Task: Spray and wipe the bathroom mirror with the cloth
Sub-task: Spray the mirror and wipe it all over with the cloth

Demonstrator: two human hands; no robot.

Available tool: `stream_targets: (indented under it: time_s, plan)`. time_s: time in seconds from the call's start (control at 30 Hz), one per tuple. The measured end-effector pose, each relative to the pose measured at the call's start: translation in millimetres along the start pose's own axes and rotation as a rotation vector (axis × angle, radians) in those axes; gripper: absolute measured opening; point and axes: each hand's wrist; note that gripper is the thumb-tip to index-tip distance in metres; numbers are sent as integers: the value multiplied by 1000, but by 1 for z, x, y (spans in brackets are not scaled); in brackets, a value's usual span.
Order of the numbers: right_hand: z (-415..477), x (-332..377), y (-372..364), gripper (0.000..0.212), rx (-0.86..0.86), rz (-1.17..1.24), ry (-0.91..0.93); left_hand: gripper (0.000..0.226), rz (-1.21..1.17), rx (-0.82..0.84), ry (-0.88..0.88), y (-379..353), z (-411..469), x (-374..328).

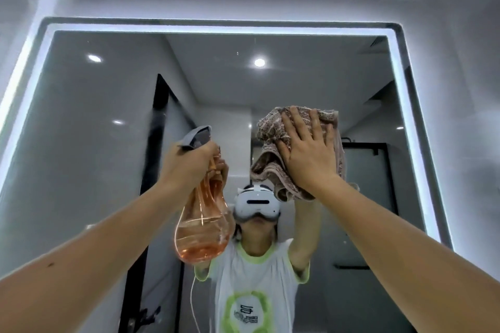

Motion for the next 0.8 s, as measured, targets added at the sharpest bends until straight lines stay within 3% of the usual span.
stream_targets:
  time_s: [0.17,0.37,0.6,0.8]
  plan:
    - [0,4,1,65,10,37,-68,14,-8,23,7,-1,-2,2]
    - [29,39,-1,75,-22,105,-60,21,146,-120,-171,53,26,2]
    - [60,154,-13,73,-57,41,91,17,76,-162,-98,146,65,-4]
    - [70,247,-27,71,-27,-12,274,14,166,-213,-105,234,80,2]
Point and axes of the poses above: each hand's wrist, its own z-axis towards the middle knuckle, its own y-axis out of the back of the hand, x = y × z, and after that the axes turned 1 degree about z, right-handed
